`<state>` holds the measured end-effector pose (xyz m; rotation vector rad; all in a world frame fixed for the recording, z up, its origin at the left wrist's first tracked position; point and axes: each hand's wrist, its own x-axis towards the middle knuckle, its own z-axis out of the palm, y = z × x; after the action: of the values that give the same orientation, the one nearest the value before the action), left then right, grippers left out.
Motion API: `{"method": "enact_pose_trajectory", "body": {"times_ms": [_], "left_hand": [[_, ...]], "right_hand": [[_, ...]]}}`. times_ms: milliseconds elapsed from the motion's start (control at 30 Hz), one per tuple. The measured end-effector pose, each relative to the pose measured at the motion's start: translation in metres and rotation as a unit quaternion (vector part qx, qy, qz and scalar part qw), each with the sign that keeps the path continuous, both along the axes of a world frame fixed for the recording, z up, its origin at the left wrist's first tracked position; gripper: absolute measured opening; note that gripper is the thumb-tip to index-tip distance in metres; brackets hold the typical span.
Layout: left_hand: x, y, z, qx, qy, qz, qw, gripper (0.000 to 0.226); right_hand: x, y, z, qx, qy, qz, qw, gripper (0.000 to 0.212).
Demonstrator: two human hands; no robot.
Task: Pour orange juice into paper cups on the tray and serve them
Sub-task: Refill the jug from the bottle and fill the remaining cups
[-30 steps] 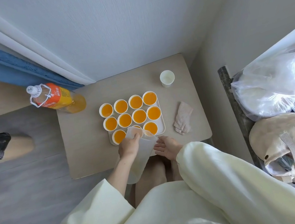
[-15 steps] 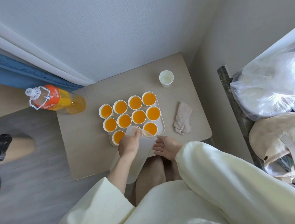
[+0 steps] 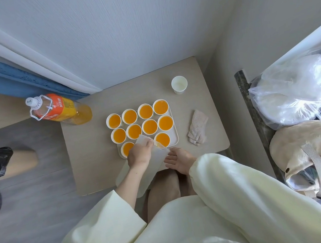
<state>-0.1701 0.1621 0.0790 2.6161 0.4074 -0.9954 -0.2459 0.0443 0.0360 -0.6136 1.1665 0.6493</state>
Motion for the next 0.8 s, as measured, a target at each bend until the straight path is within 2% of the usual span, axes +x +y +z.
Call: {"method": "enact_pose_trajectory", "body": {"times_ms": [533,700,800], "left_hand": [[0.0036,-0.0024,-0.0026,-0.004,-0.007,-0.009,1.000,0.053],[0.0044,-0.0016,0.0002,-0.005,-0.006,-0.005,1.000,0.063],[0.0033,0.0002,0.0018,-0.011,-0.006,0.001,1.000,0.054]], "right_hand": [[0.0038,-0.0008,0.0002,0.002,0.007,0.001,1.000,0.052],[0.0062,-0.0012,0.0001,0.001,0.014,0.001,1.000,0.052],[0.0069,-0.0008,-0.0003,0.001,0.018,0.006,1.000,0.051]]}}
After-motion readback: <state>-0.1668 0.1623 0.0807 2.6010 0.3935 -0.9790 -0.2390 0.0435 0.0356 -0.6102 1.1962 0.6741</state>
